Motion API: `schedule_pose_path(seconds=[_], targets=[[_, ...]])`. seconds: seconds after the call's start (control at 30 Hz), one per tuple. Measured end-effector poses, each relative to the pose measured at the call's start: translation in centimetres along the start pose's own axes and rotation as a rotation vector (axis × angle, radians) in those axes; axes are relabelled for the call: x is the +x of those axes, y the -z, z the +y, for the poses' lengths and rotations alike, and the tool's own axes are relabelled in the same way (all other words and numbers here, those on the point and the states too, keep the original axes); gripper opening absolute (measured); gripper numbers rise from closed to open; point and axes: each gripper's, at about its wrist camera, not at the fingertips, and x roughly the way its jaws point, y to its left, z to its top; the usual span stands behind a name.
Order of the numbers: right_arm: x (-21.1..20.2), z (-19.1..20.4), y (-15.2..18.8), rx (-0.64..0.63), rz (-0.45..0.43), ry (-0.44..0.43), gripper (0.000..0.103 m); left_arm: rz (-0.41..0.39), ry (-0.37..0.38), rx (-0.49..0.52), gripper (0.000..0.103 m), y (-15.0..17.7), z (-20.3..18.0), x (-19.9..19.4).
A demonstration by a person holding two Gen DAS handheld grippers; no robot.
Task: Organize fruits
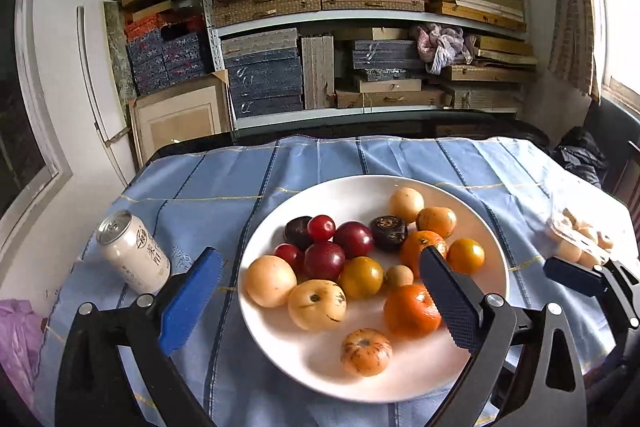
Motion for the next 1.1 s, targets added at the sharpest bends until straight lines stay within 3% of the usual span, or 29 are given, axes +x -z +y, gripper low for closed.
schedule_pose_path(seconds=[0.47, 1.1], targets=[[0.12, -0.16, -0.39, 0.005, 0.000, 0.003, 0.096, -0.019, -0.044, -0.003, 0.099, 0.32, 0.04, -0.87], [0.36, -0.41, -0.31, 0.012, 0.011, 0.014, 0.096, 0.023, -0.027, -0.007, 0.099, 0.83, -0.27, -0.71]])
